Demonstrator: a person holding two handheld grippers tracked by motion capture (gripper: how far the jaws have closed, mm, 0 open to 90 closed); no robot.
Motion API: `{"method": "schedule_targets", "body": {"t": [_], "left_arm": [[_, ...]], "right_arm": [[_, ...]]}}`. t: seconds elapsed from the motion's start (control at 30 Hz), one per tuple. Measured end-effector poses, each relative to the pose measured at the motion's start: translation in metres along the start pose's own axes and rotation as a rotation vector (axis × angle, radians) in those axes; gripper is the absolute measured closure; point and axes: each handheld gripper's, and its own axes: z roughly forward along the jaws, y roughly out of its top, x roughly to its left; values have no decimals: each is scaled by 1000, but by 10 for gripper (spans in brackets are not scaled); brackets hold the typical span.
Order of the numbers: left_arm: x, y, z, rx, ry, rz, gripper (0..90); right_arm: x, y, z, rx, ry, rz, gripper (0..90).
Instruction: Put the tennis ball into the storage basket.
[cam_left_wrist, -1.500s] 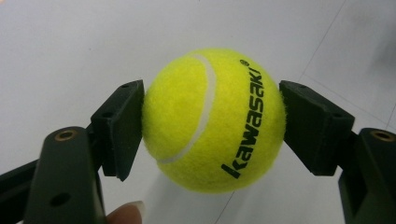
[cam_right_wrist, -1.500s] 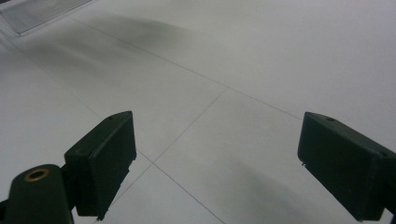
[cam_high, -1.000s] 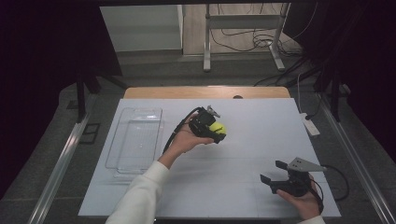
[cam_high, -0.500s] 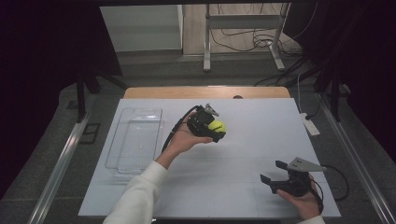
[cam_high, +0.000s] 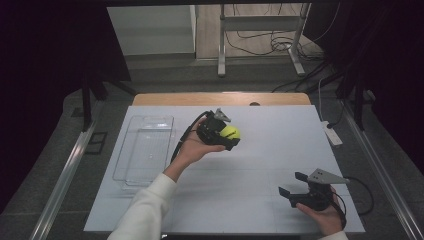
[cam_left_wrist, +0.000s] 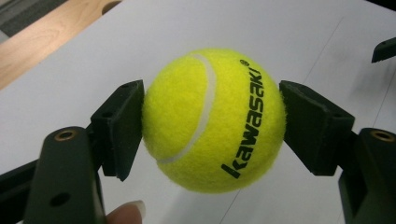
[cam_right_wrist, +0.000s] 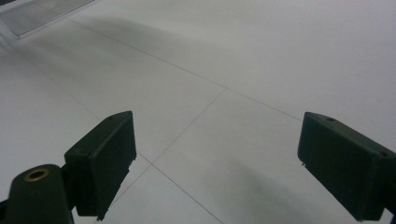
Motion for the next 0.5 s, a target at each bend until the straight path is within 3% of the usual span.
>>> {"method": "schedule_targets", "body": {"t": [0.5], "left_arm": [[4, -2, -18, -75, 23, -17, 270]], "right_arm": [[0, 0, 0, 2, -1, 1, 119]]}}
